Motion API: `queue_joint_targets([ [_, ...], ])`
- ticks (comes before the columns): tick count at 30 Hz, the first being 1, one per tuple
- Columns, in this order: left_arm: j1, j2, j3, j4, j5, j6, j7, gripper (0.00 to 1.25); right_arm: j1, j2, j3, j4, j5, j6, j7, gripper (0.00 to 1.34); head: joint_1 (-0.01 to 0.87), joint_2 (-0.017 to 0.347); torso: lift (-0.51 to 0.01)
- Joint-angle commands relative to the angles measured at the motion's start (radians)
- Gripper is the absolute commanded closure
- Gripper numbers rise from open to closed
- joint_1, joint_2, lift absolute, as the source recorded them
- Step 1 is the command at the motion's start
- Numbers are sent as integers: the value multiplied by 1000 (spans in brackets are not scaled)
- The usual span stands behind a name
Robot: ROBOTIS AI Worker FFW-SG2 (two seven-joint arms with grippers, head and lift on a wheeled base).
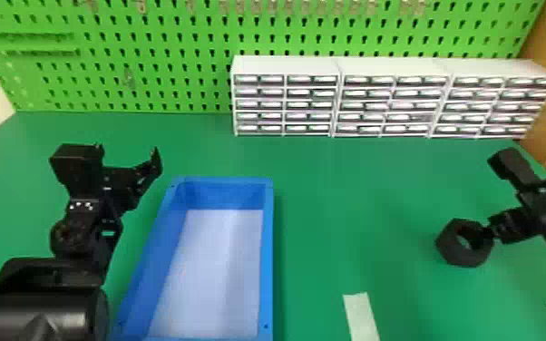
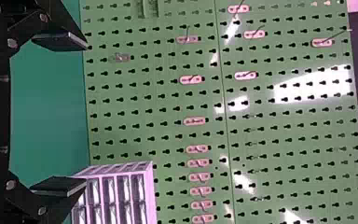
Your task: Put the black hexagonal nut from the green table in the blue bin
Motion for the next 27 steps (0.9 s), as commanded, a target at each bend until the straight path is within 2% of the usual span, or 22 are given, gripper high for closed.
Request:
queue_joint_targets([
  [1, 0, 2, 0, -1, 1, 0, 0, 242, 0, -1, -5, -42, 29, 18, 23, 917, 686, 52, -97],
  [13, 2, 2, 0, -1, 4, 0, 0, 243, -11, 2, 4, -177, 106, 90, 129, 921, 686, 52, -97],
  [17, 2, 3, 0, -1, 4, 0, 0, 243, -14, 5, 13, -249, 146, 121, 173, 921, 686, 52, -97],
  [23, 3, 5, 0, -1, 7, 0, 0, 243, -23, 15, 35, -339, 190, 158, 241, 921, 686, 52, -97],
  [27, 3, 5, 0, -3, 7, 0, 0, 243, -34, 28, 52, -393, 200, 170, 260, 923, 686, 52, -97],
])
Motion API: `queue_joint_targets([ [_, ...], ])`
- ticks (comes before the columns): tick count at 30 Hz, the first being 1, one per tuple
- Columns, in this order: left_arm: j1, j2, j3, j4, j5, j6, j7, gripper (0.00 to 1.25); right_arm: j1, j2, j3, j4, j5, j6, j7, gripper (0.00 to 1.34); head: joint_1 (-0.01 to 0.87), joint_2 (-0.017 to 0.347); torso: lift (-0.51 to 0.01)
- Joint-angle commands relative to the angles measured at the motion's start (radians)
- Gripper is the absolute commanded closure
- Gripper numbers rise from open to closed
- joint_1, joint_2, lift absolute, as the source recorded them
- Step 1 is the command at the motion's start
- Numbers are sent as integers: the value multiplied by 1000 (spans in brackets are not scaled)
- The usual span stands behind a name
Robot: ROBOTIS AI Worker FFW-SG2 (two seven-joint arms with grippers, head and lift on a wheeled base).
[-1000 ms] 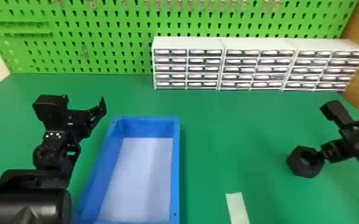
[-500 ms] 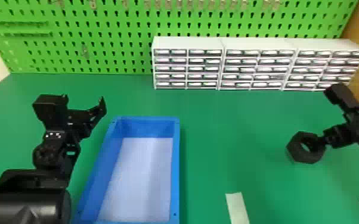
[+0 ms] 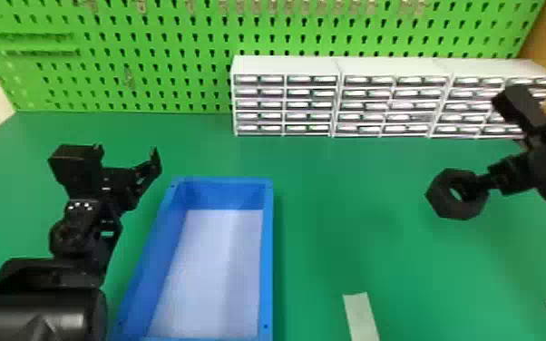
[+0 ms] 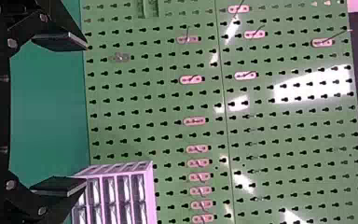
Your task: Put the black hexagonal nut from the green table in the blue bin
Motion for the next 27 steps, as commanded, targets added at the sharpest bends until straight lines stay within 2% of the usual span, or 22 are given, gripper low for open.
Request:
queue_joint_targets([
  [1, 0, 0, 0, -1, 0, 0, 0, 243, -13, 15, 22, -62, 10, 13, 13, 923, 686, 52, -97],
  [12, 2, 3, 3, -4, 2, 2, 0, 243, -73, 62, 136, -148, -23, 16, 23, 926, 686, 52, -97],
  [20, 0, 5, 2, -4, 2, 3, 0, 243, -128, 89, 240, -156, -76, 10, 23, 926, 686, 52, -97],
  [27, -1, 5, 2, -4, 0, 5, 0, 243, -156, 119, 289, -159, -112, -4, 22, 926, 686, 52, -97],
])
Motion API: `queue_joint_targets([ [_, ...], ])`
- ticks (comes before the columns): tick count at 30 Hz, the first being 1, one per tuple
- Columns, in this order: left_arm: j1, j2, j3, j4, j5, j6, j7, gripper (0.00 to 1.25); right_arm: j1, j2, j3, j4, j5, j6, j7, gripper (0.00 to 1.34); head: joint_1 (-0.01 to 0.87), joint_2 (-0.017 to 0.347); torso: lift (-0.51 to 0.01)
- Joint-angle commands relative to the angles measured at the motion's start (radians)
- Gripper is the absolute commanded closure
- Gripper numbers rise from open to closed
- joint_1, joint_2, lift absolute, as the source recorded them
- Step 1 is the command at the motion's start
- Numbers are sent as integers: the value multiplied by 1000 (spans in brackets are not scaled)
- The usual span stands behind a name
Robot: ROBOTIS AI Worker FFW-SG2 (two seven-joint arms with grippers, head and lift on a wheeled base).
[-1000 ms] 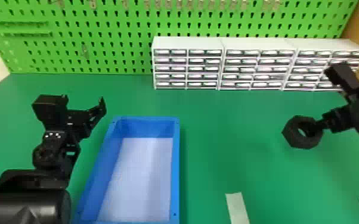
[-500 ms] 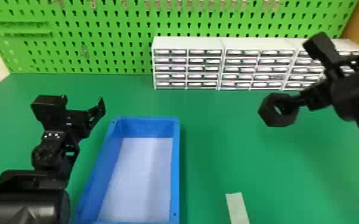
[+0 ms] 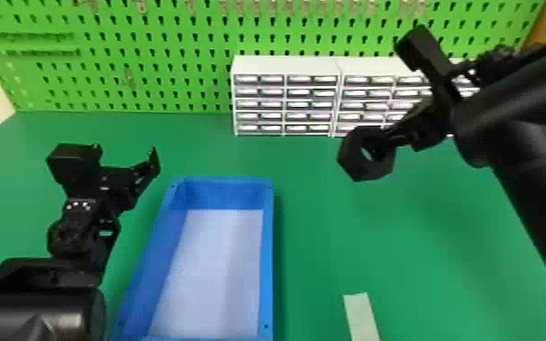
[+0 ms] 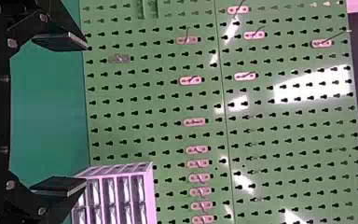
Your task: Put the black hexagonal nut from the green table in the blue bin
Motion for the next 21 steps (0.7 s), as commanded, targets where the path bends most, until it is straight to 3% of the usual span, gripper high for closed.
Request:
queue_joint_targets([
  [1, -2, 0, -2, 2, -2, 1, 0, 243, -18, 24, 31, -1, -23, -10, 0, 926, 686, 52, -97],
  [11, -3, 2, 0, 0, -3, 3, 0, 243, -31, 87, 54, -1, -60, -30, -23, 926, 686, 52, -97],
  [21, 0, 2, 3, 0, -3, 3, 0, 243, -51, 133, 108, 31, -123, -56, -71, 926, 686, 52, -97],
])
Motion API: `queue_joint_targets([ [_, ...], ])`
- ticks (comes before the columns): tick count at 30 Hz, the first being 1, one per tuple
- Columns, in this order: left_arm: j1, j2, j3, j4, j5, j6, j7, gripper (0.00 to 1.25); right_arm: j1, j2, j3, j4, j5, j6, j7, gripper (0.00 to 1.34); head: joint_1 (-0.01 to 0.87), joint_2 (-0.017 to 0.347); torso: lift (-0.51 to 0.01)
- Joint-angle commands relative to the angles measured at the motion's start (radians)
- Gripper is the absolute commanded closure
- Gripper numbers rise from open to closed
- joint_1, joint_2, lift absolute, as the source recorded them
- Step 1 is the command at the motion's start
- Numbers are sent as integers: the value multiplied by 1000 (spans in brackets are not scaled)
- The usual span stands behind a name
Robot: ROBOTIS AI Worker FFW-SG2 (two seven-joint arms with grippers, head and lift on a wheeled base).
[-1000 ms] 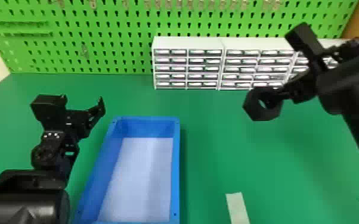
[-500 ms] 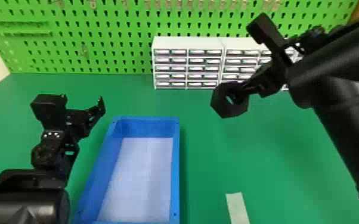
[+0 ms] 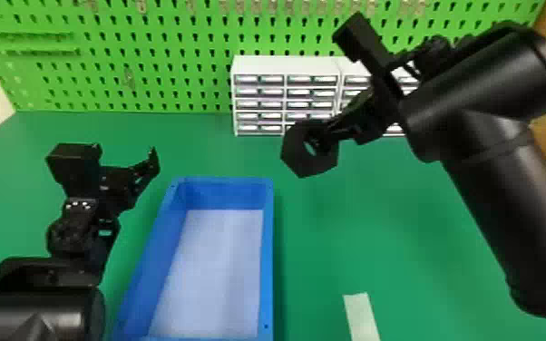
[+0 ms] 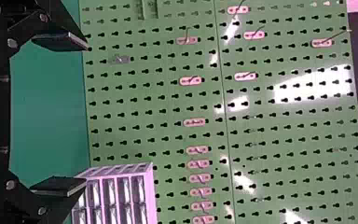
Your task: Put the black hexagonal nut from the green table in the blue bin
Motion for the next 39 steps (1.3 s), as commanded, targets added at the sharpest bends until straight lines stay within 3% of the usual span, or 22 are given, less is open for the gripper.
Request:
queue_joint_targets([
  [1, 2, 0, 3, -1, 2, 0, 0, 243, -10, 23, 32, 28, -33, -16, -15, 926, 686, 52, -97],
  [15, 2, 3, 5, -17, 2, 12, 0, 243, -28, 84, 122, 115, -211, -76, -141, 926, 686, 52, -97],
  [27, 2, 3, 13, -34, 0, 20, 0, 243, -37, 110, 196, 195, -401, -130, -276, 926, 686, 52, -97],
  [39, -1, 3, 13, -36, 0, 20, 0, 243, -40, 112, 274, 236, -516, -176, -356, 926, 686, 52, -97],
])
